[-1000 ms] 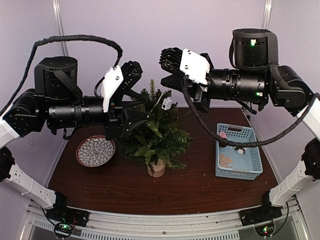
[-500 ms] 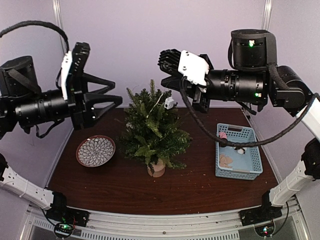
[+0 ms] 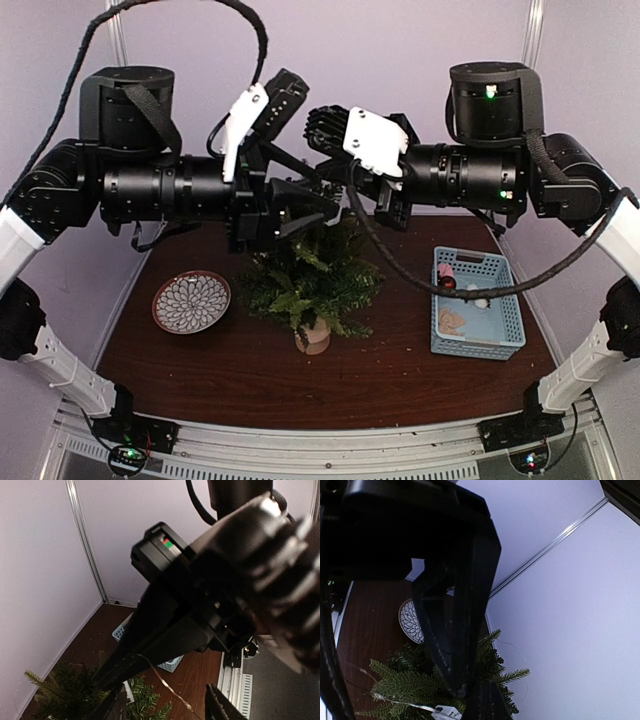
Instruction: Decorate the small christmas tree
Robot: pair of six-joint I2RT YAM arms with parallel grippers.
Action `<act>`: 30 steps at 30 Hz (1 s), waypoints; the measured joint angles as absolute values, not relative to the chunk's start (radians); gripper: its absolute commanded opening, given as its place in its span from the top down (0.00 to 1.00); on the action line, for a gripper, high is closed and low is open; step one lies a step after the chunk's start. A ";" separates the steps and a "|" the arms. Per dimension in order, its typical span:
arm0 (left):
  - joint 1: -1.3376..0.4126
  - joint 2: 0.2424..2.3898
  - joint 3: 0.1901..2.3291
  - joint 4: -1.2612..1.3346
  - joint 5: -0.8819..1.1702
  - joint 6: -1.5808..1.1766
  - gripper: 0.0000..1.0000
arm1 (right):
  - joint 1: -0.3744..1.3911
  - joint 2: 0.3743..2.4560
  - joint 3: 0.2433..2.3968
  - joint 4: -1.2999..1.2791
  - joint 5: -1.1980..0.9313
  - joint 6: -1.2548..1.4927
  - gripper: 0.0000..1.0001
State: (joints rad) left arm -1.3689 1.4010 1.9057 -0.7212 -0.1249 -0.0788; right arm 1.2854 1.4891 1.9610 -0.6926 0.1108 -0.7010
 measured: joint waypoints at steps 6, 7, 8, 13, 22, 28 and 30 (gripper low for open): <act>-1.369 1.419 1.907 -0.750 -0.118 -0.100 0.58 | 1.293 1.489 1.961 -0.692 0.136 -0.690 1.00; -1.369 1.418 1.907 -0.751 -0.122 -0.101 0.61 | 1.295 1.488 1.959 -0.691 0.138 -0.687 1.00; -1.369 1.417 1.907 -0.751 -0.127 -0.102 0.64 | 1.296 1.488 1.957 -0.691 0.140 -0.685 1.00; -1.369 1.417 1.907 -0.751 -0.155 -0.107 0.89 | 1.297 1.485 1.940 -0.690 0.141 -0.681 1.00; -1.369 1.364 1.849 -0.702 -0.173 -0.100 1.00 | 1.299 1.468 1.884 -0.662 0.140 -0.668 0.64; -1.369 1.307 1.823 -0.670 -0.168 -0.084 1.00 | 1.301 1.418 1.790 -0.607 0.131 -0.612 0.49; -1.369 1.299 1.821 -0.656 -0.160 -0.076 1.00 | 1.301 1.394 1.755 -0.588 0.119 -0.585 0.54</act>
State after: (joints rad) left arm -1.3689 1.2995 1.8214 -0.6556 -0.1600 -0.0765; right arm 1.3010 1.3945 1.7554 -0.5884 0.1188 -0.5850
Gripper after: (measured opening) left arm 0.007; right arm 0.509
